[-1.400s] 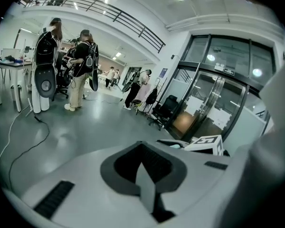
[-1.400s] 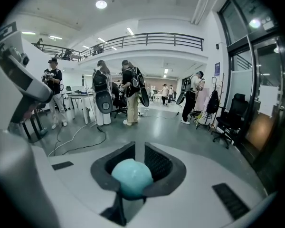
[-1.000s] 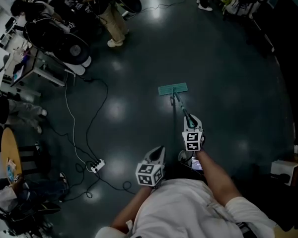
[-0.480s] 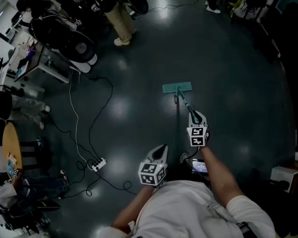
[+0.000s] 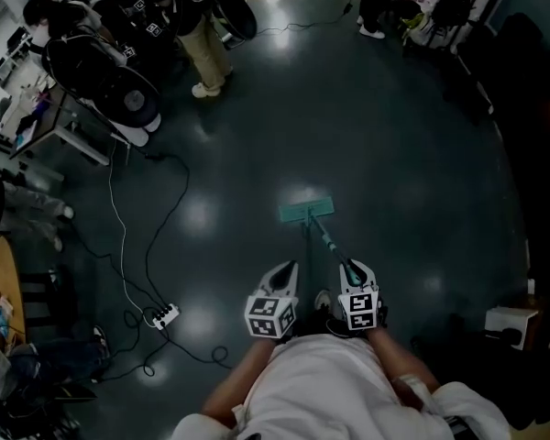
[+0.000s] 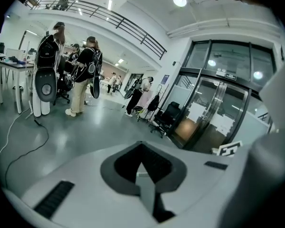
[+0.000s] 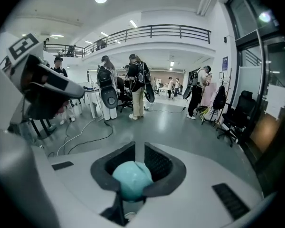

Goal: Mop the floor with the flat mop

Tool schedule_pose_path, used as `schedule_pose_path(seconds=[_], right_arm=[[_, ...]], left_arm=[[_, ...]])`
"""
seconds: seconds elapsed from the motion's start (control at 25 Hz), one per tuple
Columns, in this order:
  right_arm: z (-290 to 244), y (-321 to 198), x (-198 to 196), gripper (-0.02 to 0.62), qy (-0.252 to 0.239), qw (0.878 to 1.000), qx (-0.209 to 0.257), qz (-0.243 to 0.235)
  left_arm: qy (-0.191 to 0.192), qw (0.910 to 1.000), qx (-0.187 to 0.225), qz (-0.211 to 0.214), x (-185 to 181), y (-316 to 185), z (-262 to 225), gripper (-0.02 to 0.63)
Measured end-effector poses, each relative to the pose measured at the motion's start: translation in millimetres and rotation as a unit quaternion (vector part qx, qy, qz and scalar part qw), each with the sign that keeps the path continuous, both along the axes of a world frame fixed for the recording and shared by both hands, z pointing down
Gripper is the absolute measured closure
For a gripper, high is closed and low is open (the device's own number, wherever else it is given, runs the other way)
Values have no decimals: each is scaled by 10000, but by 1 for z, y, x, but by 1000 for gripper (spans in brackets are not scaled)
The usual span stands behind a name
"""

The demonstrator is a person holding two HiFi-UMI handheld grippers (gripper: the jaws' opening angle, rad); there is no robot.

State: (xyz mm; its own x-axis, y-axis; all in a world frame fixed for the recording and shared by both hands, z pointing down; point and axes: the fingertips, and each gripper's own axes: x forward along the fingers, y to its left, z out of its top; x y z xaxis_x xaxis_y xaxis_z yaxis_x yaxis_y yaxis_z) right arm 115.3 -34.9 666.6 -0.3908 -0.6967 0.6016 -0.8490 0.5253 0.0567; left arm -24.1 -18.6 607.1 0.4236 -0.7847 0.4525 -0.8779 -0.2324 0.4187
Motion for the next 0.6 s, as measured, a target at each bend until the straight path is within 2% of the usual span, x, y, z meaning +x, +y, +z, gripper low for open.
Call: schedule_pose_path(seconds=[0.28, 0.6], right_arm=[[4, 13, -7, 529, 13, 9997, 228, -80], [26, -55, -28, 529, -32, 9989, 468, -53]], left_arm=[[-150, 9997, 21, -177, -11, -9, 11, 601], [-265, 9993, 61, -252, -10, -44, 20, 601]])
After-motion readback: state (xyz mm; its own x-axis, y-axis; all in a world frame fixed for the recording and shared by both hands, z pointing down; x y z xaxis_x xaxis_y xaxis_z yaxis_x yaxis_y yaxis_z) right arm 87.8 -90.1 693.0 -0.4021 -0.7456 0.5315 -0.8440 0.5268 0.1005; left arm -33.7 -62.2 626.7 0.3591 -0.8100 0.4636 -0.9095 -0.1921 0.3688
